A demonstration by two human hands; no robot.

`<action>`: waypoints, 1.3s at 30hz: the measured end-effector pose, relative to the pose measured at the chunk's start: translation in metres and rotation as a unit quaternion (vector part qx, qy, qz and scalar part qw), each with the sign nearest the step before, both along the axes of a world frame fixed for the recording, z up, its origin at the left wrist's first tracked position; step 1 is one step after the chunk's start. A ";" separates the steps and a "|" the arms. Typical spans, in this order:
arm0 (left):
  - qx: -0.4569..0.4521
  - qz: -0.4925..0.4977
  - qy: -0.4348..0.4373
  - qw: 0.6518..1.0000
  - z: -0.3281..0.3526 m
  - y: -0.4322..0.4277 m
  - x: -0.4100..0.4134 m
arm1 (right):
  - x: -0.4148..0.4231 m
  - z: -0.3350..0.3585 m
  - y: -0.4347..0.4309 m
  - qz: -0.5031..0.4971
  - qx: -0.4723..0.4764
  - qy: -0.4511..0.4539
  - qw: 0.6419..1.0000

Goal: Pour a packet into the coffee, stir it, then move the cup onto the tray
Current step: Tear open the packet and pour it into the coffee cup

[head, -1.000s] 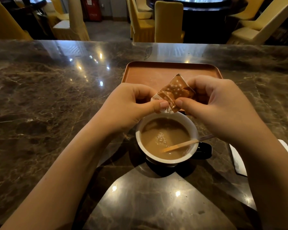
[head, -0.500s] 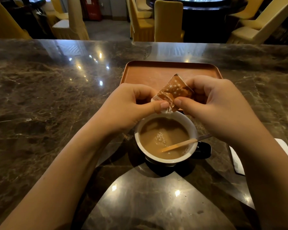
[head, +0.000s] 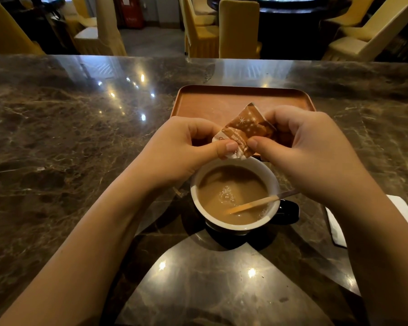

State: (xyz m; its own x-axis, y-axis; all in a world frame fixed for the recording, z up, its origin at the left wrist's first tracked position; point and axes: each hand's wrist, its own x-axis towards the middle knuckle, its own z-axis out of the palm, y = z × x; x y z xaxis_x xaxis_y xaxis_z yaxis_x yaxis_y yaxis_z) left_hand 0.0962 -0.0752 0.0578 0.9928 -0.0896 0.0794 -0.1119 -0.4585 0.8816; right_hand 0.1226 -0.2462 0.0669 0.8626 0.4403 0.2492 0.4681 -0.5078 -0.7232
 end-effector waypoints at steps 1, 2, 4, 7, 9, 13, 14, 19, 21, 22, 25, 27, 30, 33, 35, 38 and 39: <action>0.001 0.002 -0.001 1.000 0.000 0.000 0.000 | -0.001 0.001 0.000 0.003 0.002 0.004 1.000; 0.002 0.004 -0.002 1.000 -0.001 0.000 0.000 | -0.001 0.001 0.000 0.006 0.004 0.008 1.000; 0.006 0.000 -0.002 1.000 -0.001 0.000 0.001 | -0.001 0.002 0.000 0.009 0.007 0.009 1.000; 0.000 -0.013 0.002 1.000 -0.001 0.000 0.001 | -0.001 0.001 0.001 0.002 0.010 0.002 1.000; -0.007 -0.018 0.004 1.000 0.000 0.000 0.000 | -0.001 0.001 0.001 -0.004 0.016 0.002 1.000; 0.000 -0.023 -0.002 1.000 0.000 0.000 0.000 | -0.002 0.003 0.000 -0.004 0.039 0.030 0.999; 0.000 -0.028 0.003 1.000 0.001 0.000 0.000 | -0.003 0.004 0.000 -0.002 0.042 0.036 0.998; -0.020 -0.033 0.004 0.999 0.001 -0.001 -0.001 | -0.003 0.004 0.001 0.000 0.025 0.028 0.999; -0.024 -0.023 -0.002 0.999 0.001 -0.001 -0.001 | -0.002 0.003 0.001 -0.001 0.026 0.027 0.999; -0.028 -0.017 -0.005 0.999 0.001 -0.001 -0.002 | -0.002 0.003 0.001 0.000 0.027 0.027 0.999; -0.039 0.000 -0.013 0.999 0.000 0.000 -0.001 | -0.002 0.003 0.001 0.004 0.024 0.021 0.999; -0.044 0.004 -0.014 0.999 0.000 -0.001 -0.001 | -0.002 0.003 0.001 0.005 0.024 0.019 1.000; -0.053 0.006 -0.016 0.998 0.000 -0.001 -0.002 | -0.001 0.001 0.002 -0.001 0.017 0.008 1.000; -0.043 0.027 -0.029 0.998 -0.001 -0.002 -0.001 | -0.002 0.001 0.001 -0.003 0.014 0.008 1.000; -0.039 0.039 -0.030 0.998 -0.003 -0.002 0.000 | -0.002 0.003 0.001 -0.002 0.022 0.016 1.000; -0.038 0.032 -0.028 0.998 -0.002 -0.001 -0.001 | -0.002 0.002 0.000 -0.010 0.027 0.018 0.999; -0.038 0.029 -0.030 0.998 -0.001 -0.001 -0.002 | -0.002 0.002 0.000 -0.013 0.028 0.018 0.999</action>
State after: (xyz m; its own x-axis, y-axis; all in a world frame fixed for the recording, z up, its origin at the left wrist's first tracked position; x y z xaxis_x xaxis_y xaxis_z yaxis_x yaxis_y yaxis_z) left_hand 0.0945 -0.0764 0.0566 0.9894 -0.0242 0.1431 -0.1409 -0.3970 0.9070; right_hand 0.1210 -0.2460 0.0685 0.8823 0.4038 0.2419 0.4289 -0.4778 -0.7667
